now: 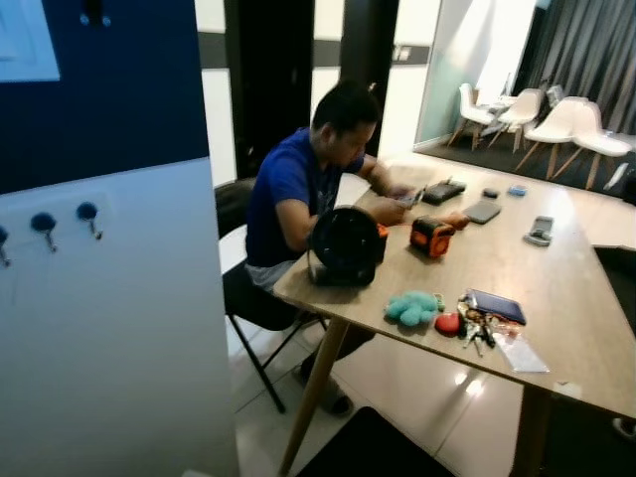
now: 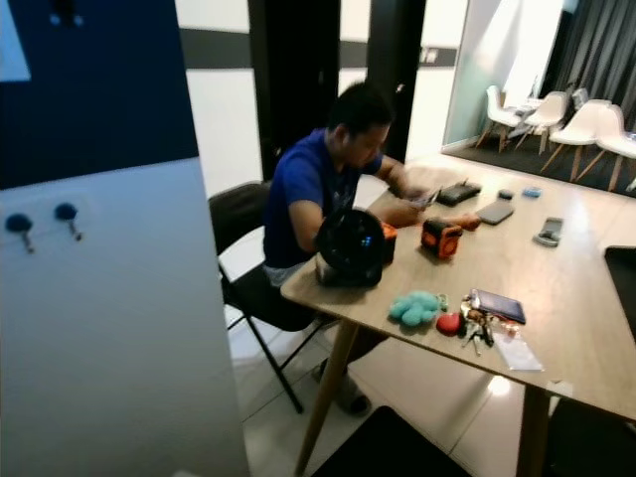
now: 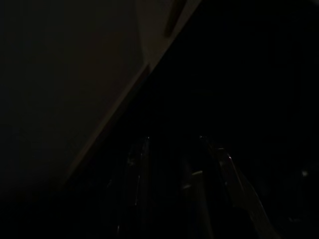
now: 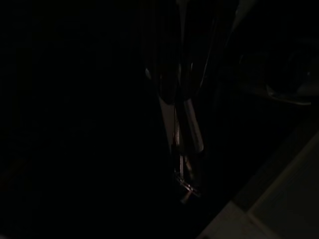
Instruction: Hang keys on a hook
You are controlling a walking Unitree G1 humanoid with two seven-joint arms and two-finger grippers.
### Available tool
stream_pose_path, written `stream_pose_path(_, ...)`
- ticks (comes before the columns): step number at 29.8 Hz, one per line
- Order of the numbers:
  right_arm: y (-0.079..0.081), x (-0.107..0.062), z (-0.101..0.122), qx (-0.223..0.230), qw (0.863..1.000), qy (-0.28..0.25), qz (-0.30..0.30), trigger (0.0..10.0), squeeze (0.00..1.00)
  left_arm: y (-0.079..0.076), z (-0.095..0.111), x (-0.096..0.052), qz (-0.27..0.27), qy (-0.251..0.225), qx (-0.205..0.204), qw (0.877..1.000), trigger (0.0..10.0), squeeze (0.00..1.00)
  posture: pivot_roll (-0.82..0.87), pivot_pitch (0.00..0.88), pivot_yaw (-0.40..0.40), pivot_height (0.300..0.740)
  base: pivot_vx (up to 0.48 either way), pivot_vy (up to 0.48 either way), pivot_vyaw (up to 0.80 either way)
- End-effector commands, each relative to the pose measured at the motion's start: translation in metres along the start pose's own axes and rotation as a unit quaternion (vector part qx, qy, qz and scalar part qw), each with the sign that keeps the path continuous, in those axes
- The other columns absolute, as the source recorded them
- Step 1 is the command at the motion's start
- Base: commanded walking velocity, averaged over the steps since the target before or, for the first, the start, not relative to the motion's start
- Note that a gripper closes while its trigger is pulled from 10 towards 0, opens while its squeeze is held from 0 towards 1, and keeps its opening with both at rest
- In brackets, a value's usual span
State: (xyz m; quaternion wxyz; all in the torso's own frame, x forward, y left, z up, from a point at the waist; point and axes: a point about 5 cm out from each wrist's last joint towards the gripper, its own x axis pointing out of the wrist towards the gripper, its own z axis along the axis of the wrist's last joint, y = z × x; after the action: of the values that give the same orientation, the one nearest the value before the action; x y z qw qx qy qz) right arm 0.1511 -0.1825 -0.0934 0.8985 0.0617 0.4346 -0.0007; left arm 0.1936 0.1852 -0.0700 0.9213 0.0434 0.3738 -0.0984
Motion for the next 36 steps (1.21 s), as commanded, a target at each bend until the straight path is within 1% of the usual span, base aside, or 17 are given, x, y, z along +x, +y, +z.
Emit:
stream_pose_path(1, 0.0004, -0.0001, 0.0006, 0.003, 1.000, -0.005, -0.002, 10.0, 0.00, 0.0066, 0.0027, -0.0013, 0.007, -0.010, 0.003, 1.000, 10.0, 0.00, 0.08, 0.012, 0.011, 0.740, 0.000, 0.000, 0.00)
stream_pose_path(10, 0.0023, 0.0005, 0.0017, 0.005, 1.000, -0.008, -0.001, 10.0, 0.00, 0.0073, 0.0022, -0.0021, 0.003, -0.012, 0.012, 1.000, 10.0, 0.00, 0.08, 0.014, 0.014, 0.740, 0.000, 0.000, 0.00)
stream_pose_path(16, 0.0028, 0.0008, 0.0024, 0.005, 1.000, -0.009, 0.000, 10.0, 0.00, 0.0082, 0.0012, -0.0024, 0.013, -0.013, -0.002, 1.000, 10.0, 0.00, 0.08, 0.012, 0.013, 0.740, 0.000, 0.000, 0.00)
stream_pose_path(20, 0.0028, 0.0009, 0.0030, 0.001, 1.000, -0.010, 0.001, 10.0, 0.00, 0.0085, 0.0013, -0.0025, 0.015, -0.015, -0.004, 1.000, 10.0, 0.00, 0.08, 0.012, 0.012, 0.740, 0.000, 0.000, 0.00)
stream_pose_path(22, 0.0033, 0.0011, 0.0045, -0.009, 1.000, -0.013, 0.007, 10.0, 0.00, 0.0083, 0.0017, -0.0024, 0.016, -0.017, -0.006, 1.000, 10.0, 0.00, 0.08, 0.012, 0.012, 0.740, 0.000, 0.000, 0.00)
stream_pose_path(36, 0.0049, 0.0017, 0.0058, -0.016, 1.000, -0.014, 0.012, 10.0, 0.00, 0.0091, 0.0018, -0.0023, 0.020, -0.016, -0.009, 1.000, 10.0, 0.00, 0.08, 0.011, 0.012, 0.740, 0.000, 0.000, 0.76)
